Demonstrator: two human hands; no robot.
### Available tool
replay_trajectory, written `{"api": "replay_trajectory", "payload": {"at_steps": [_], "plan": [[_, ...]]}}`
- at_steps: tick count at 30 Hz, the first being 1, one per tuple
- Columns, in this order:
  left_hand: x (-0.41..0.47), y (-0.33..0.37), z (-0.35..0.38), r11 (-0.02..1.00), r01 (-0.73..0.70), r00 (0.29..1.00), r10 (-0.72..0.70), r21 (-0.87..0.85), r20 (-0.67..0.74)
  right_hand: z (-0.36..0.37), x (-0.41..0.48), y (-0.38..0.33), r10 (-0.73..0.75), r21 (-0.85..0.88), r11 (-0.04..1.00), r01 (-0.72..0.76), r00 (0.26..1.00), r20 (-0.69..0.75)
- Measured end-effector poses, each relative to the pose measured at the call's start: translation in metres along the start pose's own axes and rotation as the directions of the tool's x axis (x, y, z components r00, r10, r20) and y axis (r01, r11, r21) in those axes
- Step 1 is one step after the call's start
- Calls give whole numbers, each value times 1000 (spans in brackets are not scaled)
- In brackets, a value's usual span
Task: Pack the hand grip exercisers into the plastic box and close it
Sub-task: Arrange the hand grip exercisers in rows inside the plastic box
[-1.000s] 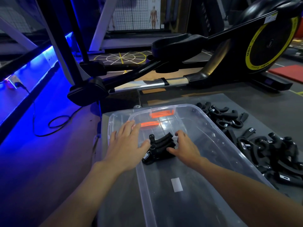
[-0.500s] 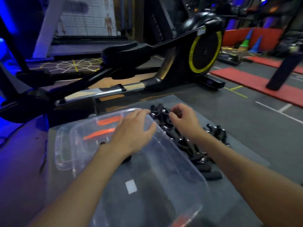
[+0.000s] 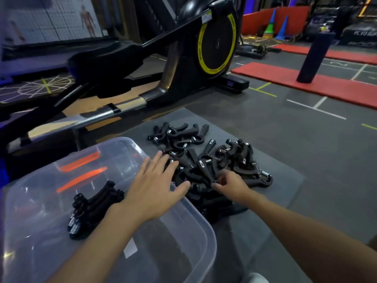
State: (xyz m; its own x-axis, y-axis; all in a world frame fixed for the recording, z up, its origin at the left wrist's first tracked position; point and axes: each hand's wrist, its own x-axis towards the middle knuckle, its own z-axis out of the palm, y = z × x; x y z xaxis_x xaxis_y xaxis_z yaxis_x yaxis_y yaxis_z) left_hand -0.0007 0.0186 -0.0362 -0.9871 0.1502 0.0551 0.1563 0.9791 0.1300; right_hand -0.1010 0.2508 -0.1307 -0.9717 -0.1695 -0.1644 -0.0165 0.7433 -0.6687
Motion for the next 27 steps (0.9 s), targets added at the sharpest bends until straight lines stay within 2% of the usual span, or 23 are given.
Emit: {"api": "replay_trajectory", "payload": {"at_steps": [9,15,20,24,27], "plan": [[-6,-12,-2,998,-23,999,21,-62,-38,33,30,-33,-46,30,999,44,998,46],[-7,-20,-3,993,-56,997,51,-101,-53,28,31,-40,-24,73,997,33,992,-121],[-9,-19,-8,988,-63,997,57,-141,-48,9,19,-51,-89,50,994,98,982,-167],[-12,-19,-18,960,-34,999,21,-278,-49,-23,2,-64,-113,25,992,123,965,-235],[-15,-21,-34,934,-14,994,-25,-357,-104,-50,-14,-85,-152,83,979,186,940,-305]]}}
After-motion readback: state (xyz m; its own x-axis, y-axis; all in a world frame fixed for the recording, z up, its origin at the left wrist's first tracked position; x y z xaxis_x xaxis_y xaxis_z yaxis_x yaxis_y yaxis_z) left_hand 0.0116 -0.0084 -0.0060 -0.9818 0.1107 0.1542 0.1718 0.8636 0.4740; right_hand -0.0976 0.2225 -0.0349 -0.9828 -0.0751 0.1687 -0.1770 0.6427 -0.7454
